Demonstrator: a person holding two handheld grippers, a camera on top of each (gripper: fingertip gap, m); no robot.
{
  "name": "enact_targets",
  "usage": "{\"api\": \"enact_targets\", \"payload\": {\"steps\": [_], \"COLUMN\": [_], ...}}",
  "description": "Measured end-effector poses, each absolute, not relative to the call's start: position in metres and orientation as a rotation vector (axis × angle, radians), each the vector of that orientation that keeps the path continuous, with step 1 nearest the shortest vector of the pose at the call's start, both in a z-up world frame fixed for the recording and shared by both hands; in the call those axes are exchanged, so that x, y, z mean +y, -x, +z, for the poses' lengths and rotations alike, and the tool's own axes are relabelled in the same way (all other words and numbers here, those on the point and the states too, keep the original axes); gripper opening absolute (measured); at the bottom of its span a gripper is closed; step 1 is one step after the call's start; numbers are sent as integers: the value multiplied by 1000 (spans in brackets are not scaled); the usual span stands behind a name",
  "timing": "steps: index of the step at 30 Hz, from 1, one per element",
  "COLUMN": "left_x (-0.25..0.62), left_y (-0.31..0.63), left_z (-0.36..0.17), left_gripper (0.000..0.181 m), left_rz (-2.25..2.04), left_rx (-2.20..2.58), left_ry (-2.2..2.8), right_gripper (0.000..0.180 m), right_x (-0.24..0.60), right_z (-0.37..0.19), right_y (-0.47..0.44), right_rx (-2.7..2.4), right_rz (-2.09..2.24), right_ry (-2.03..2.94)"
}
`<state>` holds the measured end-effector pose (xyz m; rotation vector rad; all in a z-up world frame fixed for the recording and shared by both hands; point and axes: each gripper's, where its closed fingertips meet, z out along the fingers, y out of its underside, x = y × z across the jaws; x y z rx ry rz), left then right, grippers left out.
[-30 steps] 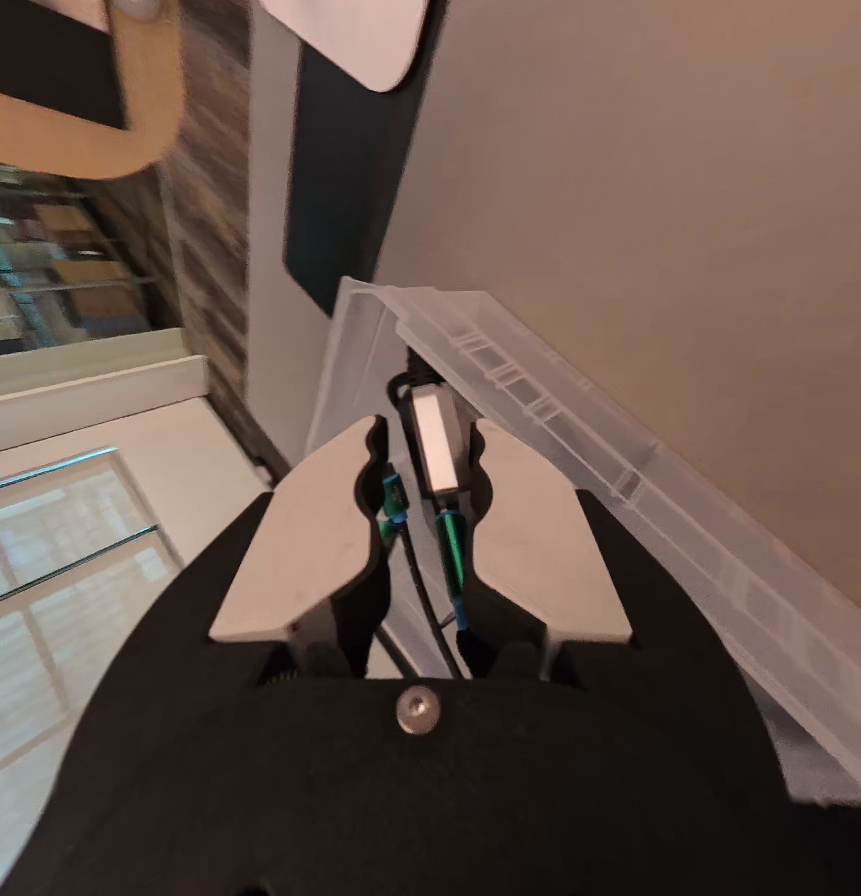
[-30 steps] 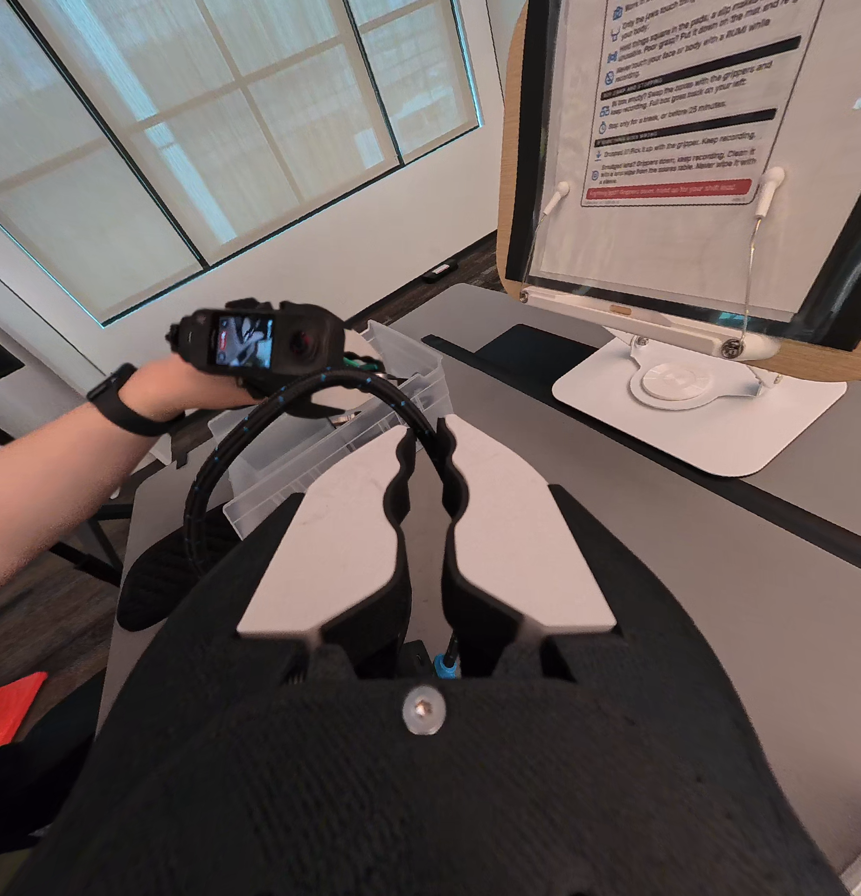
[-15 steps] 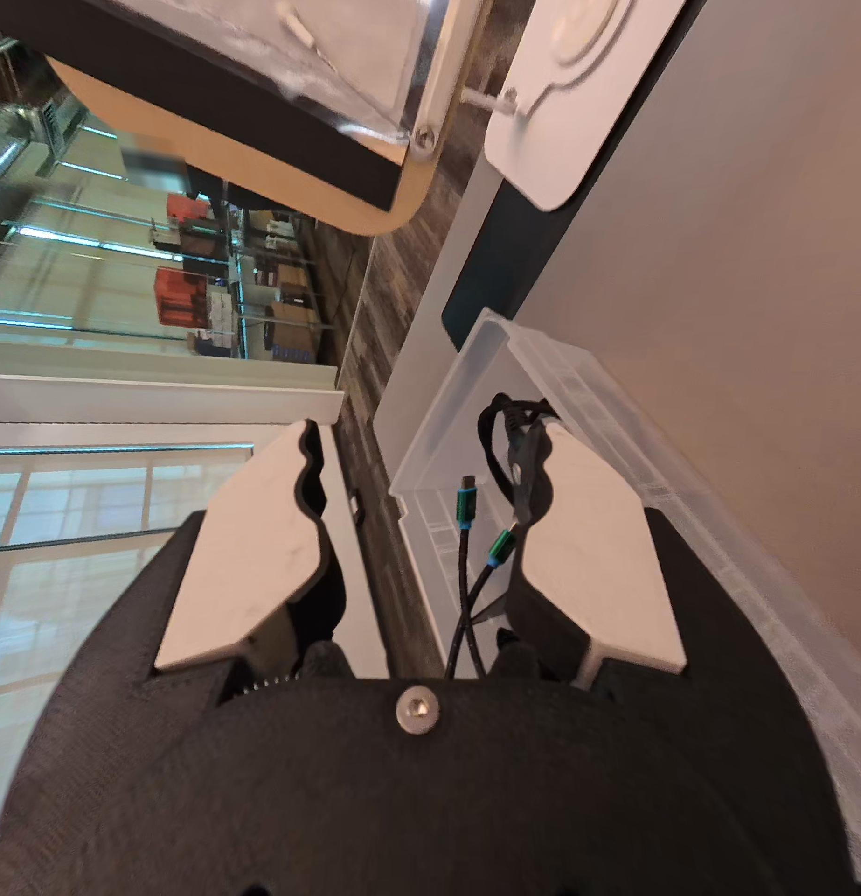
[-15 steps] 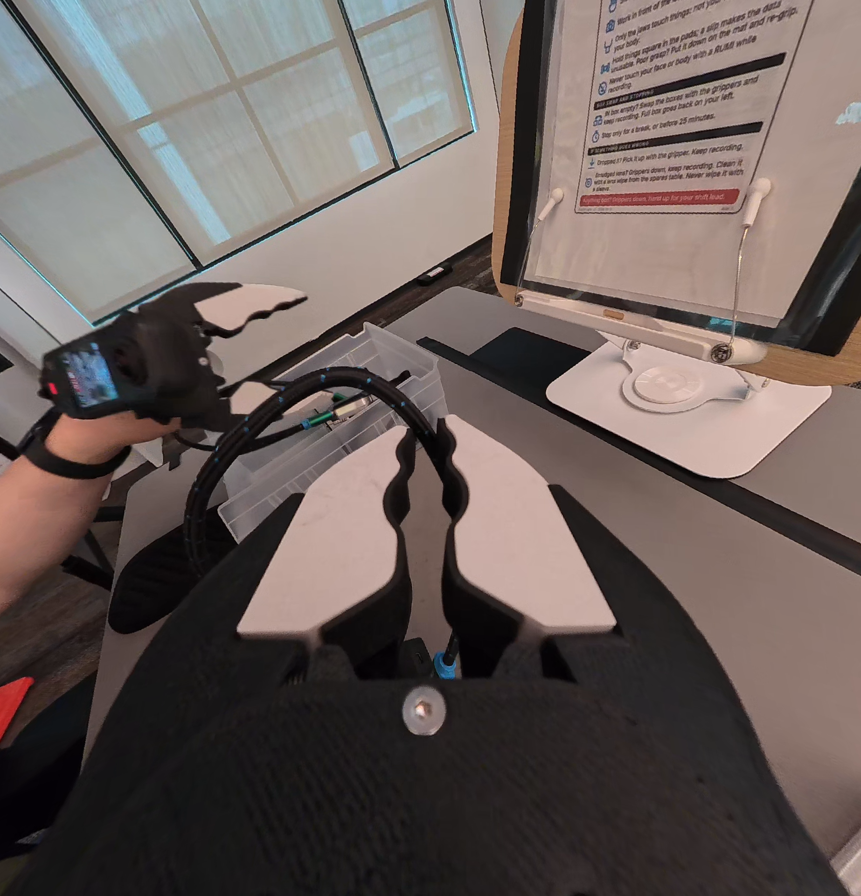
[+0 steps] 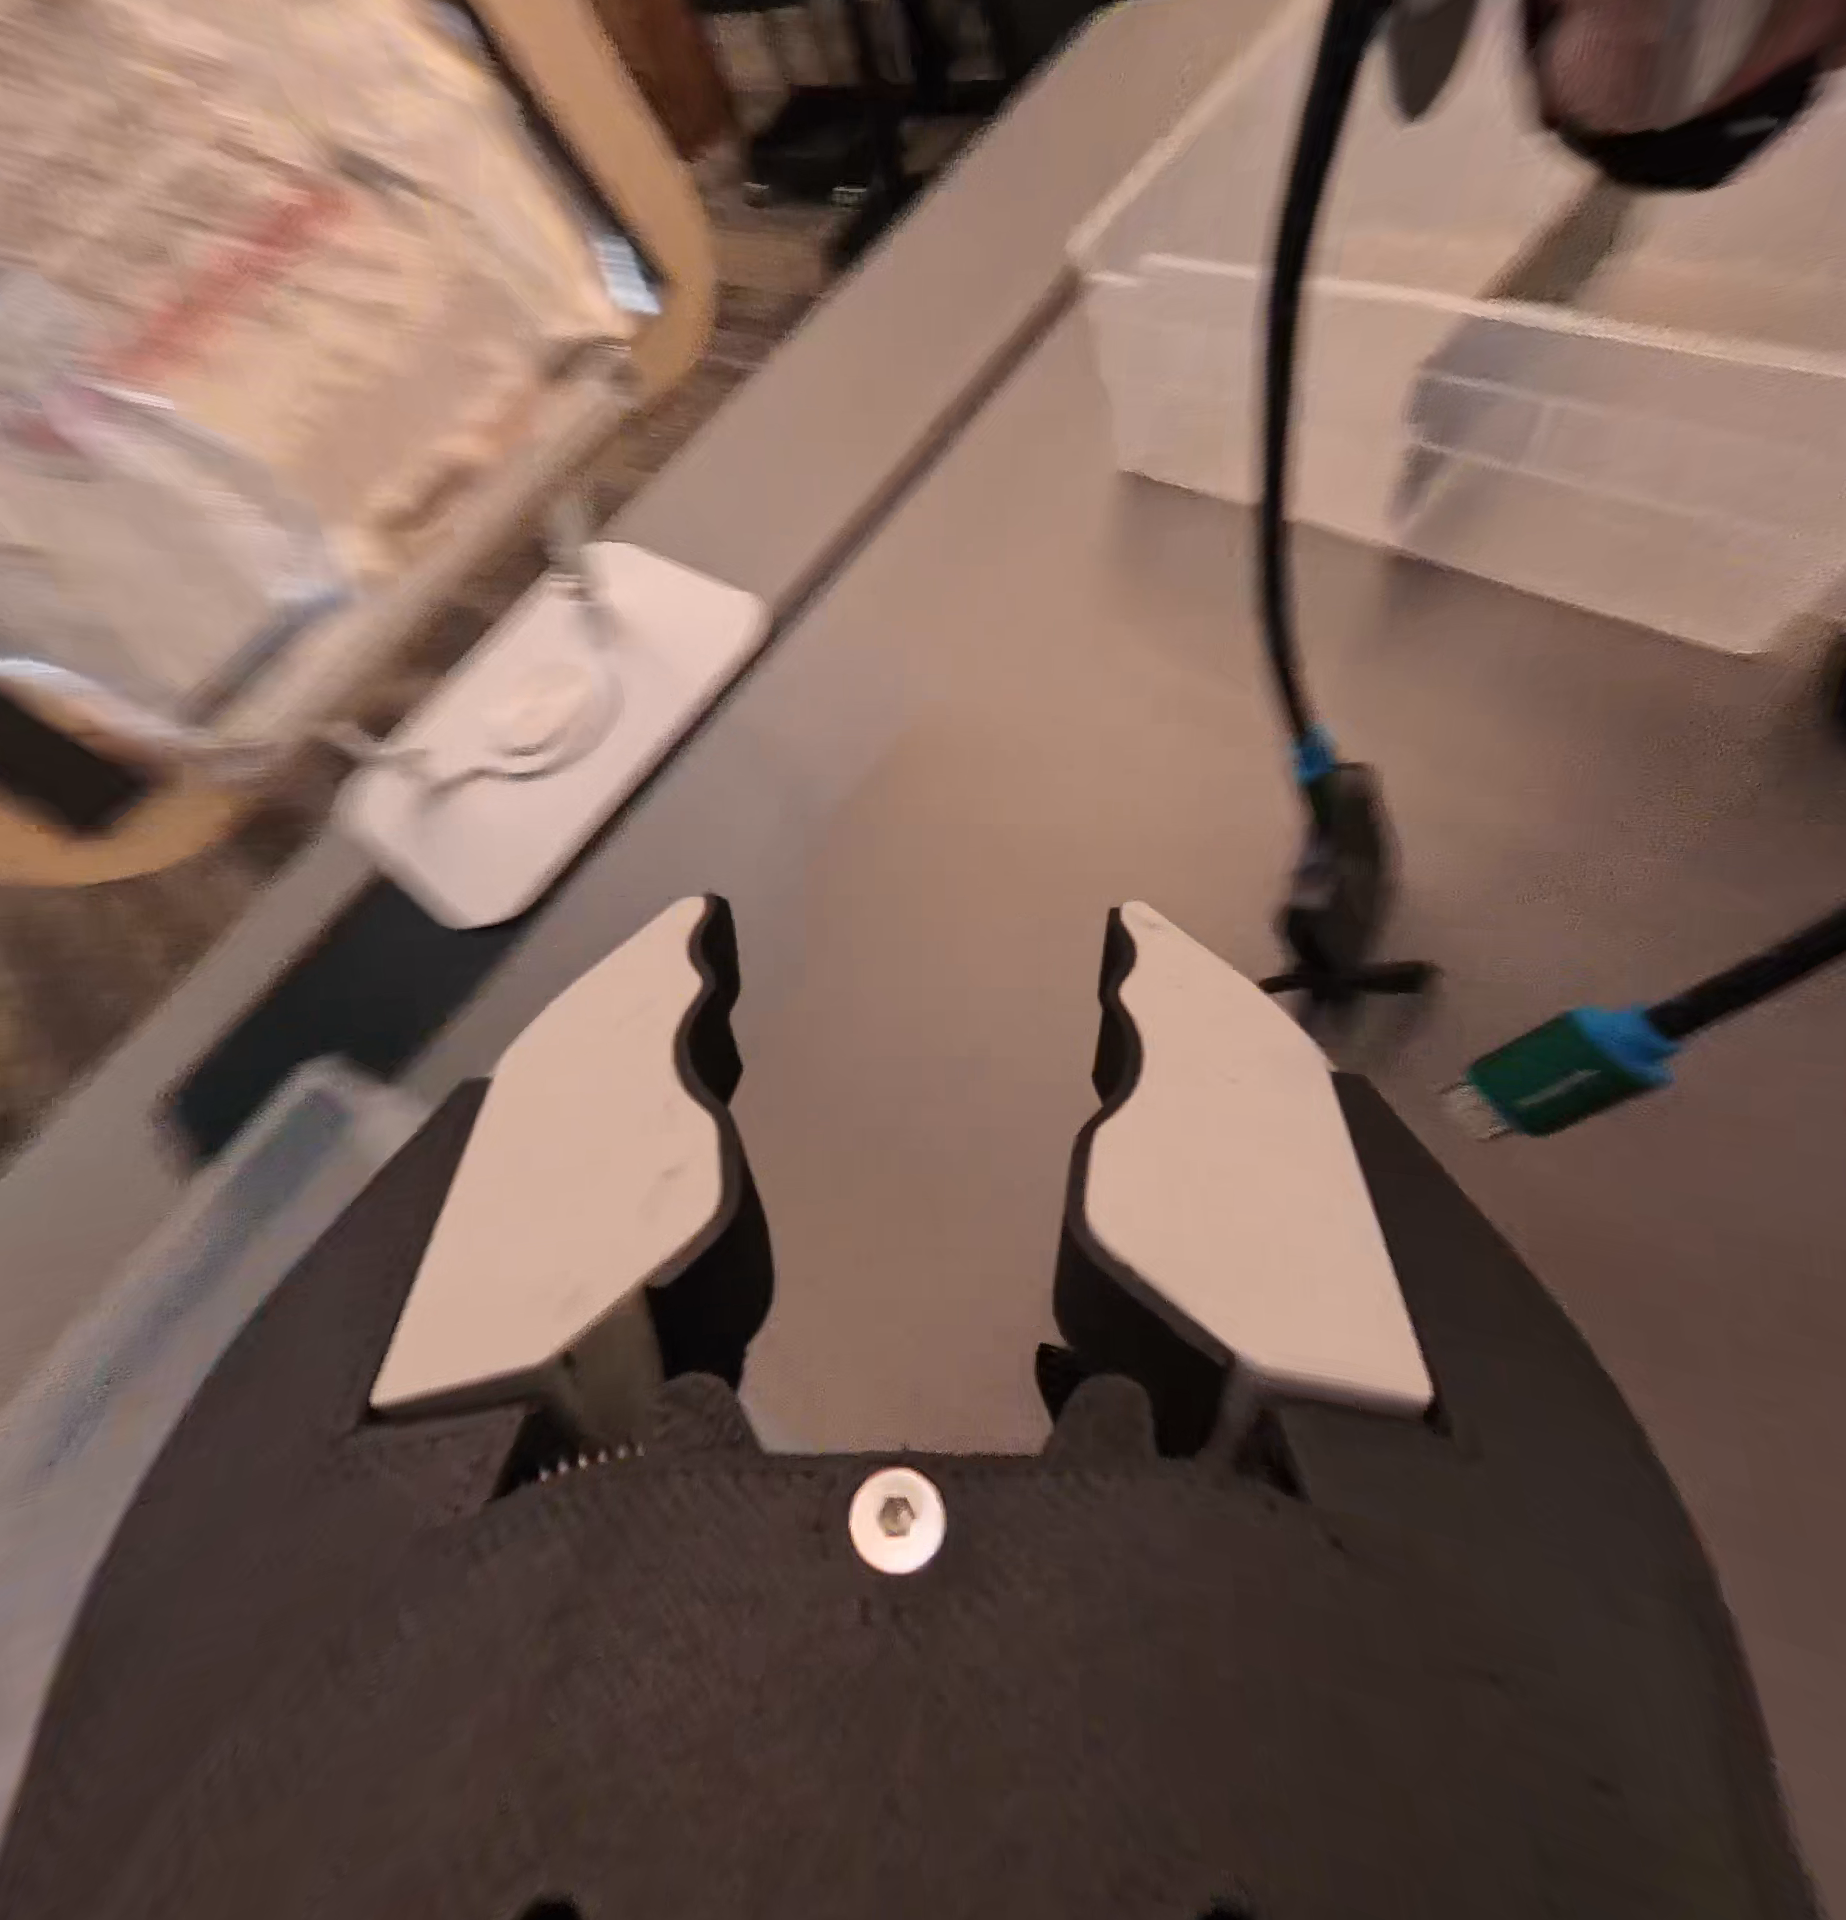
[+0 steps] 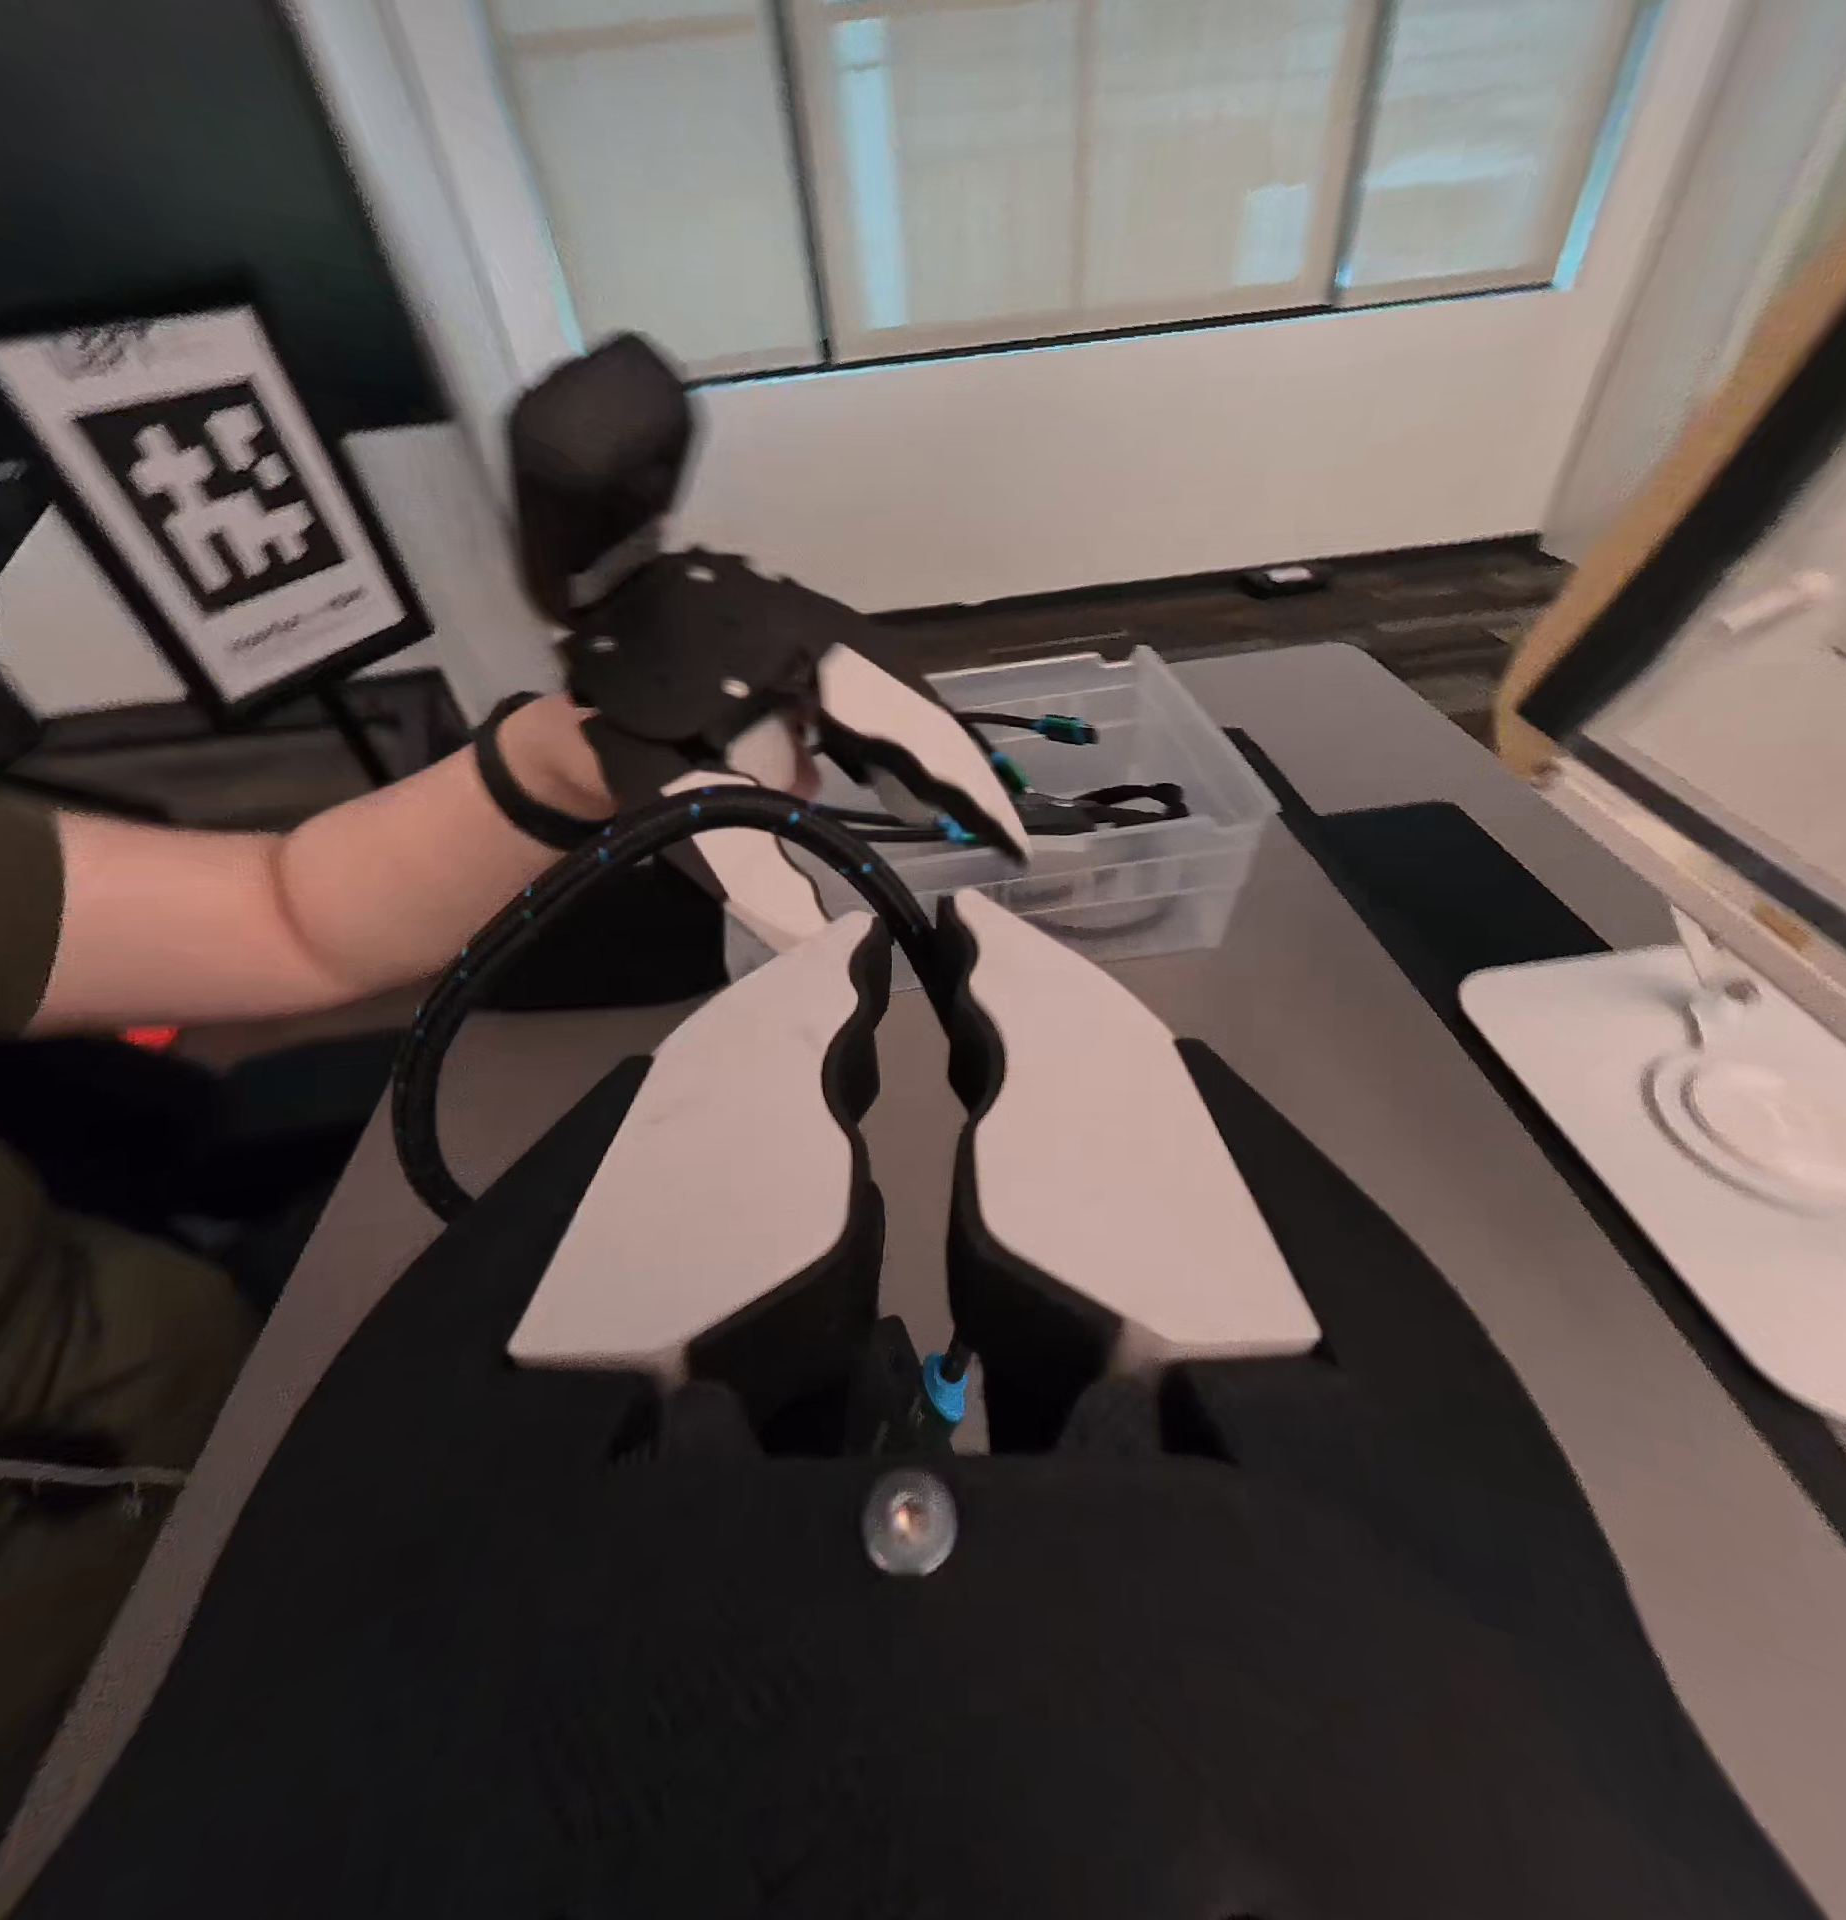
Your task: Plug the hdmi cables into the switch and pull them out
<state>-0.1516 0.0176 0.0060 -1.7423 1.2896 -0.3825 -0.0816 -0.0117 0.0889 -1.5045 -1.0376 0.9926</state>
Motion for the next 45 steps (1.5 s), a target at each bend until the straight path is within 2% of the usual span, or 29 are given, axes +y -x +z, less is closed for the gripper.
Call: {"api": "enact_targets", "payload": {"steps": [6, 11, 22, 24, 26, 28, 32, 38, 45], "left_x": [-35, -50, -52, -54, -56, -55, -27, 19, 40], "left_y": [99, 83, 68, 62, 53, 47, 55, 76, 83], "left_z": [-45, -82, -137, -142, -142, -140, -119, -26, 58], "left_gripper": [77, 77, 54, 47, 31, 26, 18, 13, 13], "left_rz": [-779, -686, -526, -537, -590, -636, -410, 210, 424], "left_rx": [1491, 1577, 1581, 1569, 1530, 1507, 1469, 1365, 1251], "left_ry": [1865, 1910, 1903, 1862, 1813, 1778, 1667, 1292, 1147], "right_gripper": [9, 8, 8, 8, 9, 9, 11, 14, 15], "right_x": [-39, -44, -60, -66, -74, -85, -111, -160, -156], "right_z": [90, 90, 90, 90, 90, 89, 94, 105, 112], "right_y": [95, 97, 85, 80, 75, 67, 49, 18, -7], "right_rx": [-1237, -1275, -1358, -1381, -1409, -1447, -1503, -1577, -1446], "right_rz": [908, 889, 900, 911, 933, 969, 1019, 966, 657], "right_ry": [1409, 1389, 1300, 1270, 1232, 1207, 1109, 810, 821]}}
